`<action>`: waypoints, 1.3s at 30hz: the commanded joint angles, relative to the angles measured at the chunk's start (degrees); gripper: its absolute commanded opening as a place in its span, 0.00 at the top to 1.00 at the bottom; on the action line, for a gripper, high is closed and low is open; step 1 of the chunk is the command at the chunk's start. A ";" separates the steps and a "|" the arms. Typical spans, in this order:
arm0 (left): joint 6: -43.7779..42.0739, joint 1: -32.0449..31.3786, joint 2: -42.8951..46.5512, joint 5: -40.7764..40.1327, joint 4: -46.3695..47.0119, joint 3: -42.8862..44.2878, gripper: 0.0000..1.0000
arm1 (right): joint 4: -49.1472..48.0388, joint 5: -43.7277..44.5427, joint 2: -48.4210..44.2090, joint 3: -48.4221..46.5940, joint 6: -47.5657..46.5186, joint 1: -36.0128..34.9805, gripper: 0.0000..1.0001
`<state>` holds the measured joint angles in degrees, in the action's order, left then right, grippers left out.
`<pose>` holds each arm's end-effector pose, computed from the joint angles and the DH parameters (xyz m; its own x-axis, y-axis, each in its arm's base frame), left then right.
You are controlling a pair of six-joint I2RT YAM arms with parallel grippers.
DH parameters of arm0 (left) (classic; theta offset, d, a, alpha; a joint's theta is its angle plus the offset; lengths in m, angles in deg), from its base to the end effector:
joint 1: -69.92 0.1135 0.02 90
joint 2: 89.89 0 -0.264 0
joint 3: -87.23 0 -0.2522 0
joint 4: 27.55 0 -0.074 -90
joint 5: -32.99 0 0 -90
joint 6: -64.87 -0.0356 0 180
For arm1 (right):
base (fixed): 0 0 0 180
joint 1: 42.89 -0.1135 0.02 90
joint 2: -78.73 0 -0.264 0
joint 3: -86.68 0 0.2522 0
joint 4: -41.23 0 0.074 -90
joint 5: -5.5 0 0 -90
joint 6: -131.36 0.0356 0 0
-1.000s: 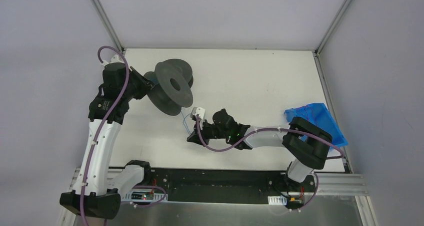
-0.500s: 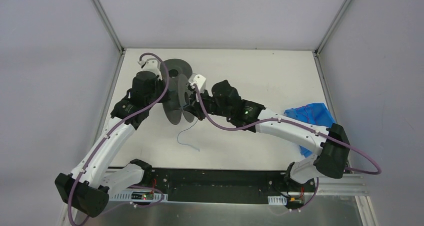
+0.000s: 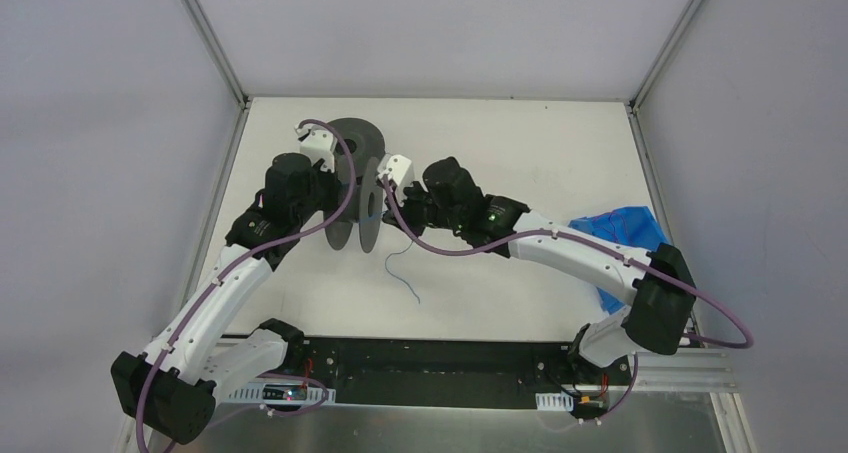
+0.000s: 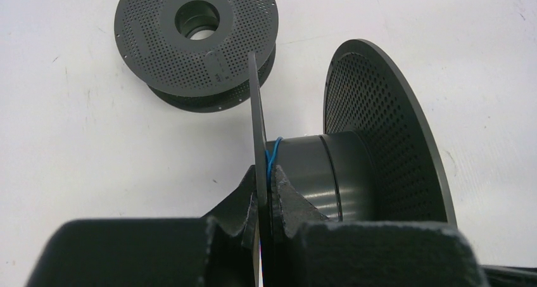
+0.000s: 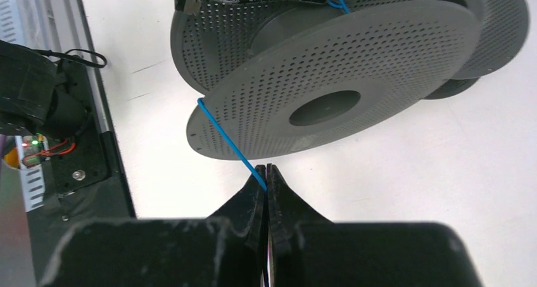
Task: Wrap the cables
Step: Wrap the cable around the cable reel.
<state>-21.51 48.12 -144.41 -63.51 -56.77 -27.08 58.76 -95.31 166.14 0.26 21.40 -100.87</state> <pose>0.2041 -0.0773 0.3434 -0.3041 0.0541 -0.9511 0.2503 0.9678 -0.0250 0.1871 0.3118 0.3383 0.1582 -0.3794 -0.9116 -0.9289 0.2559 -0.2677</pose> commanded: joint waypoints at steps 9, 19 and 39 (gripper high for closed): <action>-8.84 0.53 -0.32 -0.69 -4.04 -0.35 1.00 | -19.31 19.25 -11.21 9.26 -7.43 3.17 1.00; -13.95 -0.91 0.40 5.63 -4.32 -2.26 1.00 | -19.39 21.13 -2.57 -0.54 -11.87 5.91 1.00; 16.70 7.29 4.76 17.93 -9.15 7.57 1.00 | -30.16 -5.03 -0.20 16.76 1.84 14.82 0.99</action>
<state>-17.97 52.68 -144.33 -44.47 -62.50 -24.92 38.94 -95.35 170.45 9.29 20.52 -89.48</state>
